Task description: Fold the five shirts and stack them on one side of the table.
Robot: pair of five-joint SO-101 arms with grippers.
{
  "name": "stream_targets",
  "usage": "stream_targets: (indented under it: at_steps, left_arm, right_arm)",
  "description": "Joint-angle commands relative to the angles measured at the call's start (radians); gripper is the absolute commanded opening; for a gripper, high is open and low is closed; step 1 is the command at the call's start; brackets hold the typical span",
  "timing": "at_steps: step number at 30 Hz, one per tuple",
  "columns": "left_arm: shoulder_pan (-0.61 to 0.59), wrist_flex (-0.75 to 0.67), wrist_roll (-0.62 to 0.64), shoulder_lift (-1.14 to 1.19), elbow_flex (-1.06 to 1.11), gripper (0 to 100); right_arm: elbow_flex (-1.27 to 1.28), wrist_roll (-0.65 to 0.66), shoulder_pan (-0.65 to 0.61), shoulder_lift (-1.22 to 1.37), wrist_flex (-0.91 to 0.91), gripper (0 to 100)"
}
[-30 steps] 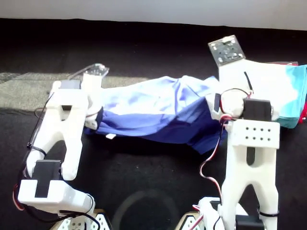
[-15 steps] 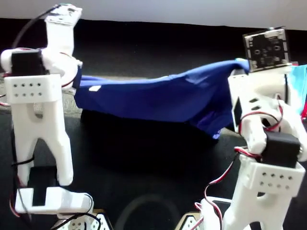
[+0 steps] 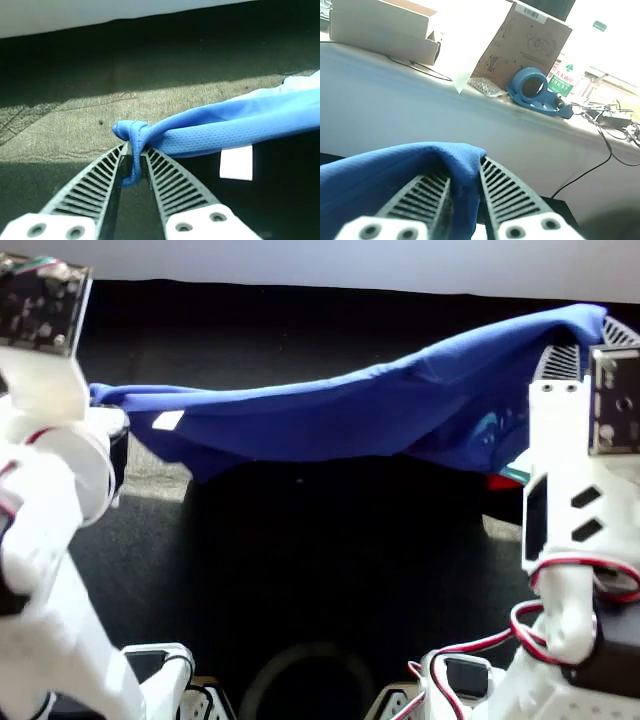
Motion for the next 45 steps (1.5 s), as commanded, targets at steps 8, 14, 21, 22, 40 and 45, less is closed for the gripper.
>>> stream_targets:
  at_steps: [8,14,21,22,40,45]
  left_arm:
    - [-0.013,-0.104,0.008,-0.18,-0.033,1]
    - [-0.013,-0.155,0.006,-0.217,-0.033,1]
    - [-0.013,-0.259,0.008,-0.213,-0.033,1]
    - [-0.013,-0.27,0.009,-0.213,-0.033,1]
    - [-0.015,-0.087,0.086,-0.222,0.094,1]
    - [-0.117,-0.078,0.086,-0.223,0.114,1]
  right_arm:
    - [-0.217,-0.011,0.01,-0.021,-0.015,0.6]
    - [-0.268,-0.046,0.008,-0.021,0.033,0.6]
    - [-0.268,-0.166,0.008,-0.021,0.062,0.6]
    - [-0.268,-0.167,0.008,-0.021,0.062,0.6]
    - [-0.269,-0.16,0.008,-0.019,0.002,0.6]
    - [-0.269,-0.16,0.008,-0.022,-0.041,0.6]
